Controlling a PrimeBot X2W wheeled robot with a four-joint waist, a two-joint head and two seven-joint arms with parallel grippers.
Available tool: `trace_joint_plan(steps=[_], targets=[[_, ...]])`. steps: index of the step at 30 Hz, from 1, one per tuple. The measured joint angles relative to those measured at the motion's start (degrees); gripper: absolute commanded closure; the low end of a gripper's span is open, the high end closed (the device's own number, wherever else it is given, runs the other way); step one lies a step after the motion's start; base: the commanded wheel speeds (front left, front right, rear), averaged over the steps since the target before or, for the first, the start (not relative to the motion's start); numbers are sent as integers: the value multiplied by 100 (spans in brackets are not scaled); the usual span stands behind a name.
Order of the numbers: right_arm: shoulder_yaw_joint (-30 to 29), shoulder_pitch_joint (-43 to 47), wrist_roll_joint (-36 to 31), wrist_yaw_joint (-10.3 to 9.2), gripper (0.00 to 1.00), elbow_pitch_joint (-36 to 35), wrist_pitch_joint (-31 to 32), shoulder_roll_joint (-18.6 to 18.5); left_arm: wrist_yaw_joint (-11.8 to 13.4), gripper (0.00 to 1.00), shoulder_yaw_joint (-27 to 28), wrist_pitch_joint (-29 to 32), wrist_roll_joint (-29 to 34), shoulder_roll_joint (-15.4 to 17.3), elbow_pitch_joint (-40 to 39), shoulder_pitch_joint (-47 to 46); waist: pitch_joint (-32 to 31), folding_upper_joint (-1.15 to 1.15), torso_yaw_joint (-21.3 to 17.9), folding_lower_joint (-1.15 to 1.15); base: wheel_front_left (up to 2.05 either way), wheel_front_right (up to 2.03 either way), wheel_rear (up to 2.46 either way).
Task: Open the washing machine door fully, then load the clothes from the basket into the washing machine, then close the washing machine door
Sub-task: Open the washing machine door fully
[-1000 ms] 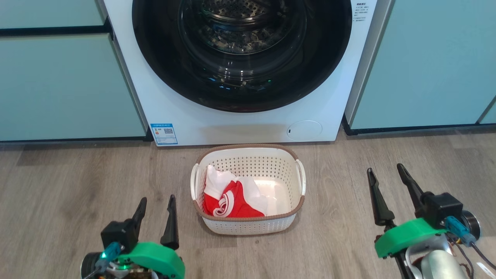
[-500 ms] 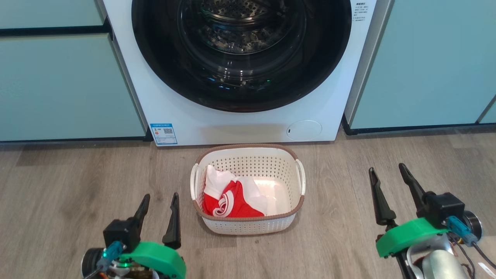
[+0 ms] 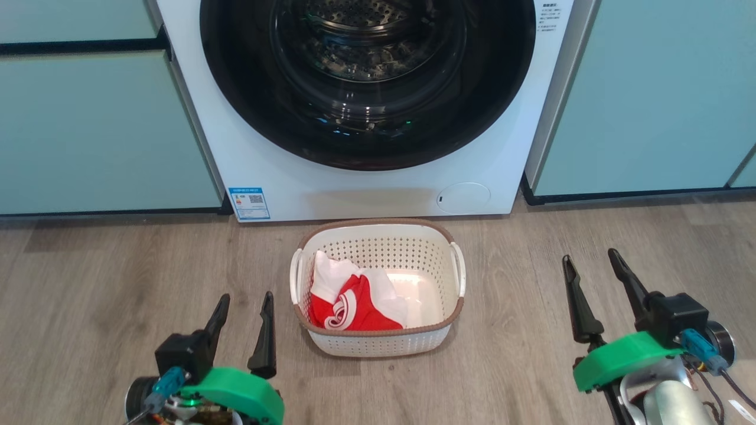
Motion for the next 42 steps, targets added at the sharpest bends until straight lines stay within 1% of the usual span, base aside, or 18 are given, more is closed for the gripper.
trace_joint_plan(steps=[7, 29, 31, 32, 35, 42], targets=[[2, -1, 52, 0, 0, 3, 0, 0, 0, 0, 1, 0, 15, 0, -11, 5, -11, 0, 0, 0, 89, 89, -178], [-16, -2, 51, 0, 0, 121, 0, 0, -11, 0, 3, 0, 63, -3, -38, 93, -56, 0, -52, 0, 123, 123, -245], [-31, -2, 51, 0, 0, 121, 0, -2, -9, 0, 15, -1, 54, -4, -131, 93, -46, 0, -55, 0, 115, 111, -226], [-41, -2, 51, 0, 0, 122, 0, -2, -7, 0, 11, -1, 156, -4, -169, 91, -40, 0, -57, 0, 101, 101, -202], [-99, -1, 48, 0, 0, 153, 0, -32, -4, 0, 5, -1, 258, -48, -242, 91, -29, 0, -58, 0, 85, 85, -171], [-110, -3, 40, 0, 0, 186, 0, -32, 18, 0, 15, -1, 275, -43, -242, 91, -28, 0, -63, 0, 43, 43, -86]])
